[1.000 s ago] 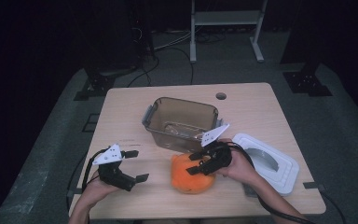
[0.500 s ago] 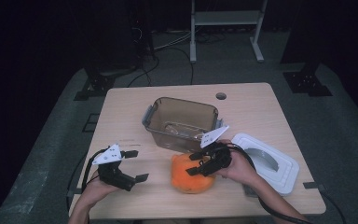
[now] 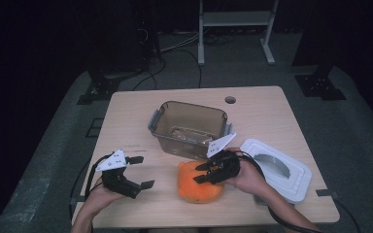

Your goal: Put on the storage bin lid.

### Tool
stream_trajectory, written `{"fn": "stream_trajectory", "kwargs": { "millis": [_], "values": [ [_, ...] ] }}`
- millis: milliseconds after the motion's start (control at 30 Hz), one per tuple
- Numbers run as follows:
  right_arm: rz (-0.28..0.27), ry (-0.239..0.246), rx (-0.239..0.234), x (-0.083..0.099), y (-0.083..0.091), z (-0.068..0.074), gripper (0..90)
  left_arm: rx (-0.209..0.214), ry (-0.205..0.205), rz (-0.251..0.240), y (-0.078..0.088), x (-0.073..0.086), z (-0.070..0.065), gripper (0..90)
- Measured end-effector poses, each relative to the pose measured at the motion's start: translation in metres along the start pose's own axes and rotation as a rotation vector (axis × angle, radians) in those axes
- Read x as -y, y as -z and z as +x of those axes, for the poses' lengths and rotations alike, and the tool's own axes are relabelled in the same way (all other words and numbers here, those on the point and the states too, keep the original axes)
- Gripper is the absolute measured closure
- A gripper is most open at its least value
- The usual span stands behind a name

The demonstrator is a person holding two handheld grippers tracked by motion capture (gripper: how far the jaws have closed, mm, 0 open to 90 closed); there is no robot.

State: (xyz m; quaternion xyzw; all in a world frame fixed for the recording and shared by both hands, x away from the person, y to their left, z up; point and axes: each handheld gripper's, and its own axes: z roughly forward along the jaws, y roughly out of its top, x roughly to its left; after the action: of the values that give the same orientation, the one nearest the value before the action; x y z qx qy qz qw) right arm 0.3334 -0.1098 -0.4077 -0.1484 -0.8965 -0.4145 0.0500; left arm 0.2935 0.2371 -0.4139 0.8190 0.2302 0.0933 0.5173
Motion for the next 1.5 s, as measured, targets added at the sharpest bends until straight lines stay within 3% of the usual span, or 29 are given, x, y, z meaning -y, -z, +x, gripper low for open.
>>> {"fn": "stream_trajectory", "kwargs": {
  "millis": [533, 1000, 1400, 1500],
  "values": [
    [0.006, -0.022, -0.003, -0.003, 0.003, 0.005, 70.8, -0.001, -0.004, 0.003, 0.001, 0.0, 0.001, 2.9],
    [0.018, -0.062, -0.055, -0.015, 0.007, 0.006, 75.4, -0.023, 0.004, -0.003, 0.005, 0.002, 0.005, 2.8],
    [-0.042, -0.041, -0.092, -0.043, 0.029, 0.015, 75.3, -0.042, 0.019, -0.013, 0.01, 0.005, 0.009, 2.9],
    [-0.055, -0.024, -0.098, -0.057, 0.038, 0.02, 75.3, -0.042, 0.021, -0.008, 0.01, 0.006, 0.01, 2.9]
  ]
}}
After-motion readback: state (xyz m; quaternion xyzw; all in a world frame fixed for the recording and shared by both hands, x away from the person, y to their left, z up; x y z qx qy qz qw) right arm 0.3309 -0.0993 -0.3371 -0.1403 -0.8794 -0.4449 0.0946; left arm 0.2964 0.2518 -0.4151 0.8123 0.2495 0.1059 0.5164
